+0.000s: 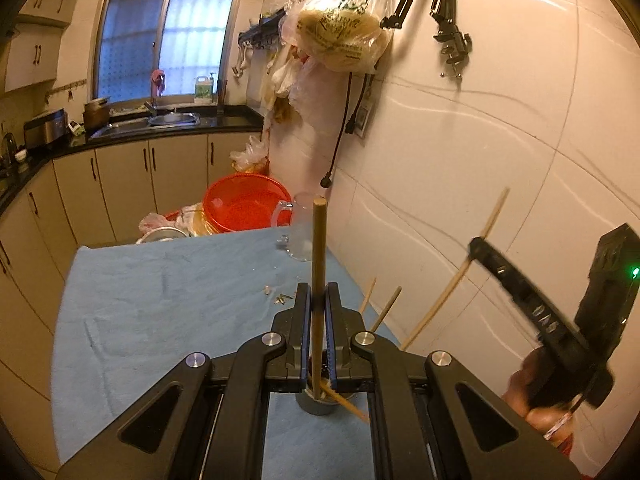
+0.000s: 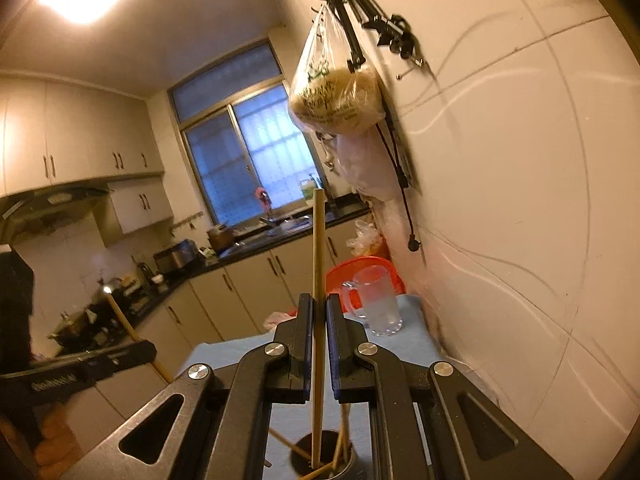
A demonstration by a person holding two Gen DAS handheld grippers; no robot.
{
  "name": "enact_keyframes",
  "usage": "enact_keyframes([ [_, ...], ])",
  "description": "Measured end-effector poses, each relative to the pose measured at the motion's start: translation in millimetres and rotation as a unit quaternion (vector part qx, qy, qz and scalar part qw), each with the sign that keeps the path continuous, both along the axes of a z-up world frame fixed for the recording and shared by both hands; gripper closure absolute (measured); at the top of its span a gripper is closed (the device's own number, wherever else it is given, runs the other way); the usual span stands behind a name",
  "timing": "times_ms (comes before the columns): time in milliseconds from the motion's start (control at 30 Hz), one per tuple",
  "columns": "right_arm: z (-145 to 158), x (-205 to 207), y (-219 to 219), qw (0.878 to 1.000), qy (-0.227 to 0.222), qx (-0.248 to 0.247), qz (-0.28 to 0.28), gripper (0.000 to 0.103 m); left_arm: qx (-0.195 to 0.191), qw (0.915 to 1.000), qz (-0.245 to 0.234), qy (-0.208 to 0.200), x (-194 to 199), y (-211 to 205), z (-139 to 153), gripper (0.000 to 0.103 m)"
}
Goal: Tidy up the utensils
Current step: 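Lower both chopsticks into the black cup and open both tools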
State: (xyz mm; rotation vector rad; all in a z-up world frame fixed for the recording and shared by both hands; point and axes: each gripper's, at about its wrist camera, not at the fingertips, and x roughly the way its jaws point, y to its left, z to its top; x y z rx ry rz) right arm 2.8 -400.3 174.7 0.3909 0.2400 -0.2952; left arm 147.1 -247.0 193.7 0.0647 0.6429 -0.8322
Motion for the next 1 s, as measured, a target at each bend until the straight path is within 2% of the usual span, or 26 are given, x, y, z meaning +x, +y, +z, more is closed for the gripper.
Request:
enact_keyframes([
  [300,-43,32,11,0.999,0.038,-0.028,0.014,0.096,0.016,0.9995,-0.008,0.027,15,-12,-42,0.097],
  [533,-73,40,10,0.997,0.073,-0.012,0.019,0.096,0.033,0.9986,-0.001,0.041,20,-11,-64,0.097],
  [700,-81,45,5,0.995,0.097,0.005,0.025,0.094,0.038,0.9983,0.004,0.045,22,-9,-69,0.097],
  [767,-80,45,4,0.995,0.100,0.008,0.026,0.085,0.037,0.9982,0.006,0.047,22,-8,-68,0.095],
  [833,-74,40,2,0.996,0.092,0.005,0.022,0.065,0.033,0.9982,0.008,0.048,22,-5,-66,0.081],
  [867,-70,38,3,0.996,0.086,0.003,0.020,0.062,0.026,0.9986,0.011,0.045,21,-1,-63,0.070],
  [900,-67,35,3,0.997,0.081,-0.001,0.019,0.059,0.023,0.9988,0.015,0.040,20,1,-61,0.065],
  [1000,-56,25,4,0.998,0.069,-0.008,0.013,0.051,0.018,0.9991,0.018,0.033,16,9,-54,0.063],
])
